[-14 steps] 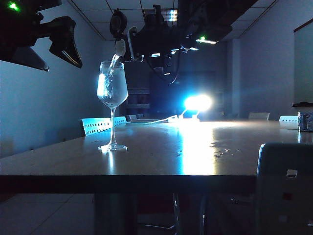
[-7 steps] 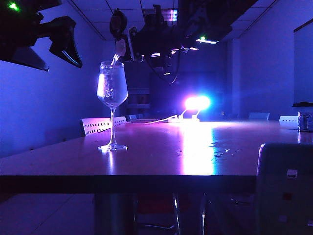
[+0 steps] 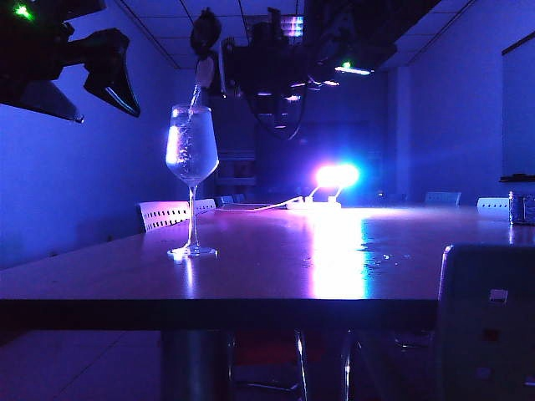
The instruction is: Pick up the black thermos cup, pour some water from it into the stemmed glass, and then put the thermos cup back on the table.
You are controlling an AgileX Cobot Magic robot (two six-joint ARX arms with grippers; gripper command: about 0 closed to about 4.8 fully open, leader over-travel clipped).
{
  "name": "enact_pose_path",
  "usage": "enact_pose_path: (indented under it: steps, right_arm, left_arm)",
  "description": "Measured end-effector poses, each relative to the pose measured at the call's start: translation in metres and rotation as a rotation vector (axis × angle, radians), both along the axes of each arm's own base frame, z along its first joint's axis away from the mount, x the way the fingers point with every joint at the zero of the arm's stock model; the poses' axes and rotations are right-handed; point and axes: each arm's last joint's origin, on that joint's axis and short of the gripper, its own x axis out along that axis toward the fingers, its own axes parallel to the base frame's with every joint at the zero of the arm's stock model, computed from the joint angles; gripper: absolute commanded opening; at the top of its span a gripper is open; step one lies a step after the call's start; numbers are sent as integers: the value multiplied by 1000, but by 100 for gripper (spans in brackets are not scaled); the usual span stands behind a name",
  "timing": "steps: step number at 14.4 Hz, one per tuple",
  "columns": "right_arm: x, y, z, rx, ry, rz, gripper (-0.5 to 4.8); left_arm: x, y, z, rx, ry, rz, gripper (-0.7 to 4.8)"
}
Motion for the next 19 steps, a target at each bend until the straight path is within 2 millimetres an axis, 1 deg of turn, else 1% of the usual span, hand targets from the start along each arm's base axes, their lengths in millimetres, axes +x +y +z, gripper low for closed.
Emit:
enact_pose_path:
  steps: [1,2,6,8,9,11,13,14,15,16,17,19]
  right_arm:
    - [0,0,0,55,46,12,166]
    - [0,0,2,152,106,32,167]
    - [-1,-5,16,586,255,42,166]
    - [-1,-6,17,736,336,49,167]
    - [-1,-6,17,859,413,59,167]
    - [0,-8,17,1052,499,44,167]
    - [1,-11,16,1284,586,26,167]
    - [3,-12,15,1332,624,20,166]
    - [4,-12,11,1338,662,-2,167]
    - [5,-9,4,1316,722,-52,167]
    - [4,-9,2,1297,763,-91,167]
    - [0,-11,4,1263,829,-161,167]
  left_arm:
    - [0,0,0,0,0,0,479]
    - [0,0,0,0,0,0,479]
    - [0,0,0,0,0,0,479]
    - [0,0,0,0,0,0,479]
    - [0,0,0,0,0,0,479]
    - [0,0,0,0,1,0,479]
    - [0,0,0,1,7,0,479]
    - [-1,0,0,2,8,0,479]
    - [-2,1,1,2,8,0,479]
    - [-4,1,3,0,0,0,479]
    - [-6,2,5,-1,-2,0,479]
    - [-10,3,8,-2,-4,0,479]
